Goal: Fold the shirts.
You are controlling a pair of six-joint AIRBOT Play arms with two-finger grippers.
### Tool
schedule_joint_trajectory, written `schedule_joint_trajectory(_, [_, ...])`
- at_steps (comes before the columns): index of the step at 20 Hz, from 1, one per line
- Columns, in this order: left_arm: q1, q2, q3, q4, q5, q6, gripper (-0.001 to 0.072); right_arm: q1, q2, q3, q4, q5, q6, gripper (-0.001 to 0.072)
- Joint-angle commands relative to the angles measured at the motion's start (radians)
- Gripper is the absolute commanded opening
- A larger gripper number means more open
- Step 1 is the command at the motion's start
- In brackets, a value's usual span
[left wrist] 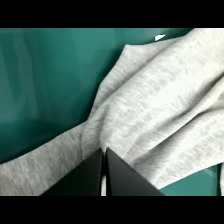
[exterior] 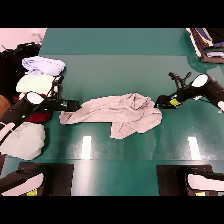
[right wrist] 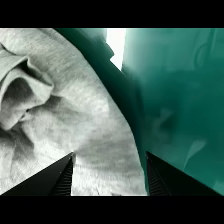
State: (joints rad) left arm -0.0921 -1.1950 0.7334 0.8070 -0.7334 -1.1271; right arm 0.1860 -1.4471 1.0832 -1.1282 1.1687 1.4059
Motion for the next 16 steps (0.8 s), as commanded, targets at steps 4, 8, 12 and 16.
schedule_joint_trajectory(4, [-0.002,0.008,0.019,0.005,0.008,-0.014,0.0022,0.039,-0.062,0.001,-0.001,-0.061,-0.002,0.0016])
schedule_joint_trajectory(8, [-0.001,0.102,0.221,0.071,-0.043,-0.027,0.0022,-0.003,0.063,0.074,-0.001,-0.057,-0.009,0.0012])
schedule_joint_trajectory(12, [-0.001,0.272,0.565,0.186,-0.153,-0.052,0.0022,-0.049,0.286,0.307,-0.002,-0.003,-0.039,0.0011])
schedule_joint_trajectory(16, [-0.001,0.379,0.891,0.180,-0.352,-0.054,0.0022,-0.075,0.489,0.517,-0.021,0.017,-0.039,0.0011])
